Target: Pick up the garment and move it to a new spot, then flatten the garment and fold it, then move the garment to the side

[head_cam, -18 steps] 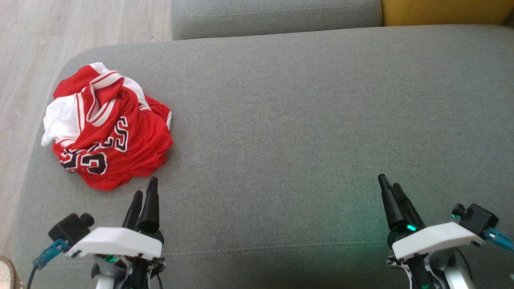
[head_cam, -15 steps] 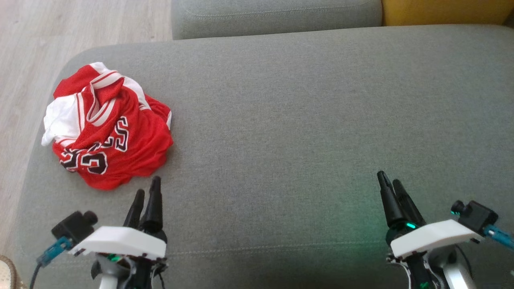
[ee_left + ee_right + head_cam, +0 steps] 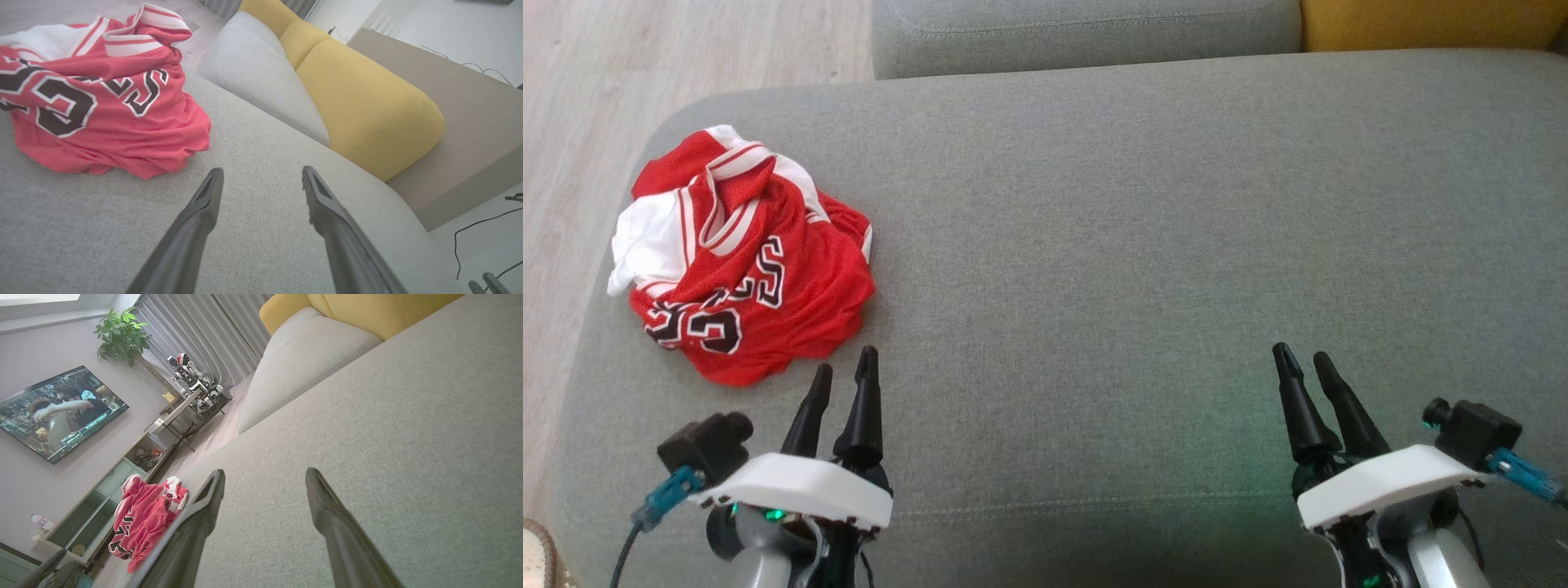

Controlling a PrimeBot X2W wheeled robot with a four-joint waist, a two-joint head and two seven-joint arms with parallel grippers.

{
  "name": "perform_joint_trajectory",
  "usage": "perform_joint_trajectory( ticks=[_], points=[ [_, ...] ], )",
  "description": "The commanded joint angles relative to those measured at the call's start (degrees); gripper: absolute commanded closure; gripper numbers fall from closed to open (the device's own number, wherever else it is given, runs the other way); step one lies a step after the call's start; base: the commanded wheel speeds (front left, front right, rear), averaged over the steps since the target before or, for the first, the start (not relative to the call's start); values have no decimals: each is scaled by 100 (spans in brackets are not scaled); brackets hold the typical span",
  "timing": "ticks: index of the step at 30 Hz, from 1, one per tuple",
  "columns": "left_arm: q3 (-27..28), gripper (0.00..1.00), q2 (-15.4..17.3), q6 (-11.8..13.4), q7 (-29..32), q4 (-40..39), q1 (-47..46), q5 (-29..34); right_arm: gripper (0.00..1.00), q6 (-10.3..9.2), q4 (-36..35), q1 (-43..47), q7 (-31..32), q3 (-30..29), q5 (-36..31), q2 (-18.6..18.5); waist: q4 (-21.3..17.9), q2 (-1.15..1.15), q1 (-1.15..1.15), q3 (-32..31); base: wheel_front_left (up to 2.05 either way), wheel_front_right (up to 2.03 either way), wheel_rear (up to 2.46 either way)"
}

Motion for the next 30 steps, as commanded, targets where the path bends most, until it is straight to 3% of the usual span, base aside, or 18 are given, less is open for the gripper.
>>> perform_joint_trajectory(
  ticks=[1,30],
  points=[
    [51,0,94,61,-87,-267,-330,248,0,0,-263,-278,-91,121,-243,-54,-2,0,0,-6,0,0,0],
    [-352,0,95,297,-573,-778,-291,2298,0,0,-459,-284,-581,230,-2181,-74,-23,0,0,-36,0,0,0]
  ],
)
